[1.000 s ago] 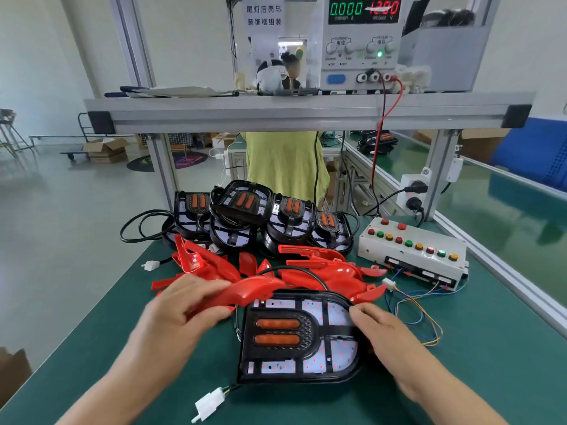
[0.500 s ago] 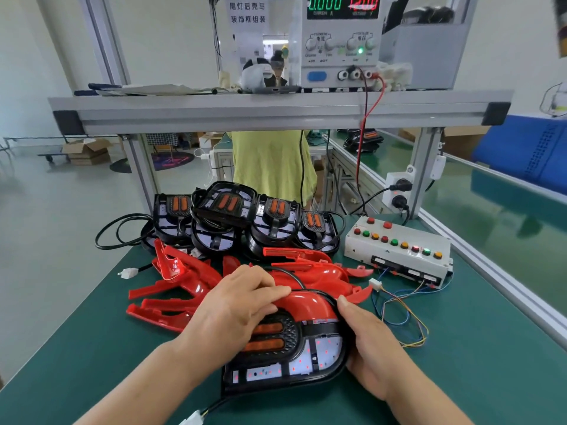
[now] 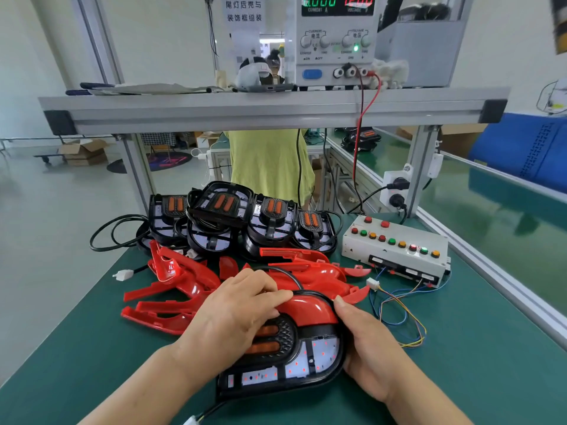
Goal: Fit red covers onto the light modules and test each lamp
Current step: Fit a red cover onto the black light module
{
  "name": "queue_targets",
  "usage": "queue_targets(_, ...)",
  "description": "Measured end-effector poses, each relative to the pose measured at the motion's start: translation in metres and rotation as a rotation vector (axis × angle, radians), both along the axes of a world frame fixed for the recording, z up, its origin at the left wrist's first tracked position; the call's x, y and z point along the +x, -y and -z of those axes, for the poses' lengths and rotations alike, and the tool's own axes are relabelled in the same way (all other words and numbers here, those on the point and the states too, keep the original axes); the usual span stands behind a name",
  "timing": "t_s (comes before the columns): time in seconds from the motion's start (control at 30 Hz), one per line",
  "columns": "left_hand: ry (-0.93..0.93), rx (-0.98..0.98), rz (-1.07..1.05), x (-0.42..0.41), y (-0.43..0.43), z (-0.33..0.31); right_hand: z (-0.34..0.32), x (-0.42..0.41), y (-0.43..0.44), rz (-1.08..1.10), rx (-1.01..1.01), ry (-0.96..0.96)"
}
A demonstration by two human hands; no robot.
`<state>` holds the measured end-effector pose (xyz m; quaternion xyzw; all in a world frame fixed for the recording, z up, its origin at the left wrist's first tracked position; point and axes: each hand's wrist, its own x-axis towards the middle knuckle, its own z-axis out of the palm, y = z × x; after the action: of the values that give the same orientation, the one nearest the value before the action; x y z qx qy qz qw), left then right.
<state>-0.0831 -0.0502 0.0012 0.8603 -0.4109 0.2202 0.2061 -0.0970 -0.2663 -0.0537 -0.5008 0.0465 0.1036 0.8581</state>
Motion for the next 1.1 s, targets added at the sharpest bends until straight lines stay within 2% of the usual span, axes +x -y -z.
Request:
queue_targets(0.33,0.047,-0.039,0.019,0.0,0.003,0.017,0.003,0.001,0.002,-0.02,-0.048,-0.044)
queue_targets(0.83,0.022,-0.018,0.017,0.003,-0.003,0.013,0.0,-0.001,0.001,-0.024,-0.042,-0.005)
queue_targets(1.1,0.034,-0.001,-0.02,-0.003,0.004,0.013,0.0,-0.002,-0.006,-0.024,-0.119,0.071)
